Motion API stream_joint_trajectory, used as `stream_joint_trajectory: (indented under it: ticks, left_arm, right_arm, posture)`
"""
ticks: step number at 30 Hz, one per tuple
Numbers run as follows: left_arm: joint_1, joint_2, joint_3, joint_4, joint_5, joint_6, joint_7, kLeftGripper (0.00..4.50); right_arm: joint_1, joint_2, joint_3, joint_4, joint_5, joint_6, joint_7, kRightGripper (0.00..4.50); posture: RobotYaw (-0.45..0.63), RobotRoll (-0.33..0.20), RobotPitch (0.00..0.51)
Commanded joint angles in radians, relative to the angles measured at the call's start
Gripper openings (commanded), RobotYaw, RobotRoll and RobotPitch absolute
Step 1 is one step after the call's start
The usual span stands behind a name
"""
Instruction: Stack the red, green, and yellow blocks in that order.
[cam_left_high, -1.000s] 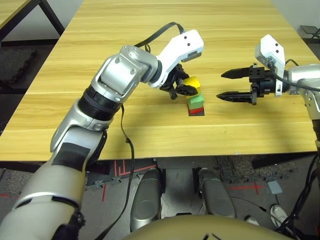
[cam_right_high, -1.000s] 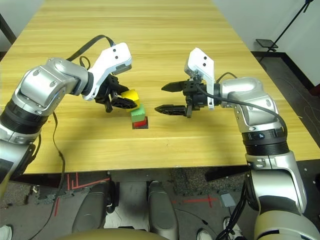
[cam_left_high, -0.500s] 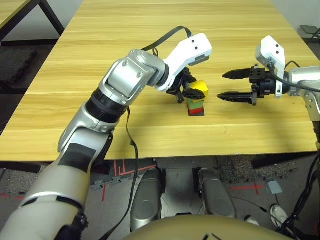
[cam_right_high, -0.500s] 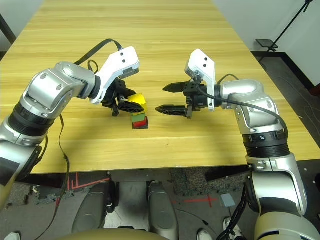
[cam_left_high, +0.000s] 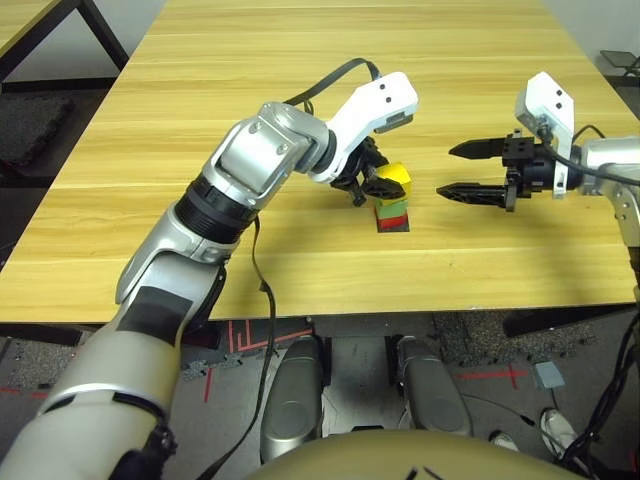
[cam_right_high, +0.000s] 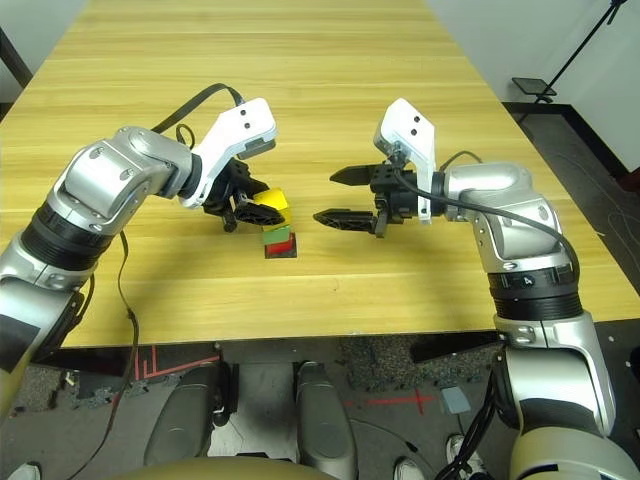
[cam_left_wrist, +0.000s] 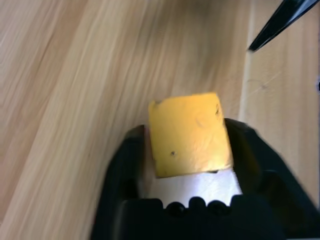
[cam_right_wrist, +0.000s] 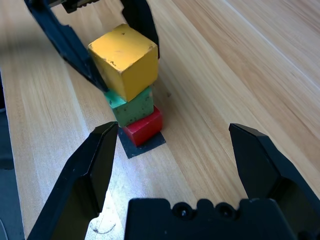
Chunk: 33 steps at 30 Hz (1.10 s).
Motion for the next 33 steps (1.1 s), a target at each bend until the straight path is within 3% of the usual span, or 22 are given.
stream_joint_trajectory:
  ticks: [1, 4, 9, 14, 18, 20, 24, 27, 33]
  left_arm:
    - [-0.003, -0.023, 0.014, 0.004, 0.000, -0.014, 0.008, 4.46]
    - [-0.019, -0.044, 0.078, -0.028, -0.023, 0.004, 0.034, 4.46]
    - [-0.010, -0.112, 0.333, -0.170, -0.112, 0.162, 0.181, 4.46]
    - [0.113, -0.139, 0.580, -0.332, -0.120, 0.262, 0.367, 4.46]
    - [0.289, -0.166, 0.720, -0.368, -0.081, 0.086, 0.497, 4.46]
    - [0.439, -0.185, 0.766, -0.360, -0.067, -0.081, 0.519, 4.46]
    - [0.627, -0.250, 0.798, -0.308, -0.032, -0.382, 0.581, 4.46]
    - [0.687, -0.292, 0.795, -0.260, -0.016, -0.524, 0.630, 4.46]
    - [0.721, -0.303, 0.776, -0.090, 0.034, -0.810, 0.675, 4.46]
  right_arm:
    - [0.010, -0.010, -0.018, -0.011, 0.019, 0.001, -0.006, 4.50]
    - [0.017, -0.018, -0.029, -0.010, 0.021, -0.005, -0.004, 4.50]
    - [0.025, -0.054, -0.072, 0.010, 0.032, 0.000, -0.009, 4.50]
    - [0.030, -0.054, -0.158, 0.139, 0.019, -0.024, -0.118, 4.50]
    - [0.003, 0.025, -0.268, 0.334, 0.015, -0.116, -0.302, 4.50]
    - [-0.023, 0.067, -0.340, 0.468, 0.023, -0.223, -0.399, 4.50]
    - [-0.069, 0.091, -0.411, 0.714, 0.011, -0.411, -0.500, 4.50]
    - [-0.103, 0.083, -0.427, 0.877, -0.010, -0.542, -0.546, 4.50]
    - [-0.104, 0.064, -0.443, 1.066, -0.030, -0.745, -0.554, 4.50]
  posture:
    - [0.17, 0.025, 0.132]
    - [0.17, 0.018, 0.120]
    - [0.17, -0.010, 0.095]
    - [0.20, -0.034, 0.081]
    - [0.20, -0.052, 0.076]
    - [0.20, -0.070, 0.077]
    - [0.18, -0.081, 0.089]
    - [0.16, -0.095, 0.099]
    - [0.15, -0.107, 0.109]
